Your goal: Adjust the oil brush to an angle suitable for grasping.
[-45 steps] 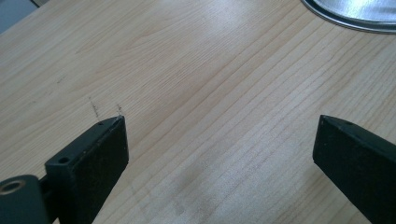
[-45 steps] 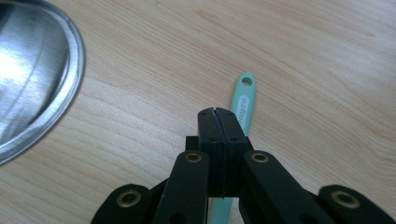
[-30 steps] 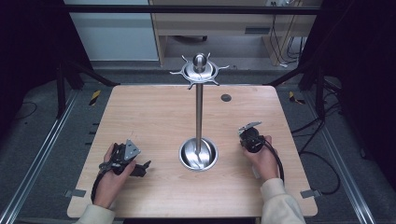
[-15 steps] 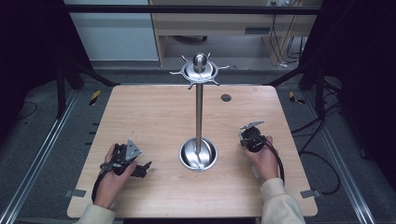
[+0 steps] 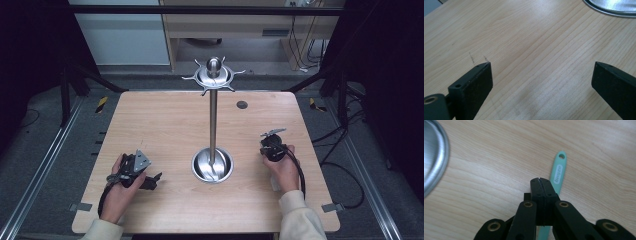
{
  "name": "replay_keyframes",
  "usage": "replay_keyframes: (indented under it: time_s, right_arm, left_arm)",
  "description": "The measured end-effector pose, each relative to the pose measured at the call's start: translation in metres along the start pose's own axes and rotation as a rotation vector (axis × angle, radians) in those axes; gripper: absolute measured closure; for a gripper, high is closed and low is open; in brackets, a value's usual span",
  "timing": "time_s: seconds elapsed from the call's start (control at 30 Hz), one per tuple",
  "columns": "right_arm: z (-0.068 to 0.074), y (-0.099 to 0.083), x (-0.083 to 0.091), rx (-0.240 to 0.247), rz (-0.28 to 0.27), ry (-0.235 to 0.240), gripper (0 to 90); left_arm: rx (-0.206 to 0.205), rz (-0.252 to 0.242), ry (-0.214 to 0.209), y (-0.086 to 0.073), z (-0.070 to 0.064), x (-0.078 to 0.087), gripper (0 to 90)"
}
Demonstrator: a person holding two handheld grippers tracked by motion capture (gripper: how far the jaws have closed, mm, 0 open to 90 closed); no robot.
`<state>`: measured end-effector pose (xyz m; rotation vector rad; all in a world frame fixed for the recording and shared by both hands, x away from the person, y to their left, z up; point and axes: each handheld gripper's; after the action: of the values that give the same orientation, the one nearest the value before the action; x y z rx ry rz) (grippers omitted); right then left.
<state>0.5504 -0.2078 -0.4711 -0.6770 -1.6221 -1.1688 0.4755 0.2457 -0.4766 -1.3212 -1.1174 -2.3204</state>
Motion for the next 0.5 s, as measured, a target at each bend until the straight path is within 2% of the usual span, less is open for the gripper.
replay_keyframes:
  time_s: [0.13,0.23,0.3,0.37,0.5]
  right_arm:
    - [-0.004,-0.002,0.016,-0.031,-0.010,0.003,90.0]
    - [-0.009,-0.007,0.024,-0.065,0.031,0.005,89.3]
    - [-0.011,-0.009,0.024,-0.070,0.043,0.006,88.7]
    - [-0.016,-0.013,0.024,-0.089,0.085,0.015,87.3]
    - [-0.018,-0.015,0.024,-0.096,0.110,0.027,85.9]
  left_arm:
    - [-0.002,0.001,-0.002,0.000,0.000,0.000,3.1]
    - [-0.003,0.001,-0.002,0.000,0.000,0.000,3.1]
    - [-0.002,0.001,-0.002,0.000,0.000,0.000,3.2]
    - [-0.001,0.000,-0.004,0.000,0.001,0.000,3.1]
    - [0.004,0.001,-0.005,-0.001,0.002,0.000,3.1]
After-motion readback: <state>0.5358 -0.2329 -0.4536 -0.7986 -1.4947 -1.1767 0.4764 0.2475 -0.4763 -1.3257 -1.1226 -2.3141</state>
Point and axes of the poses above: each handheld gripper's, and its own axes: x roughly backward along the jaws, y roughly out of its top, z roughly to its left, and after that the axes turned 15 degrees about z, right-handed
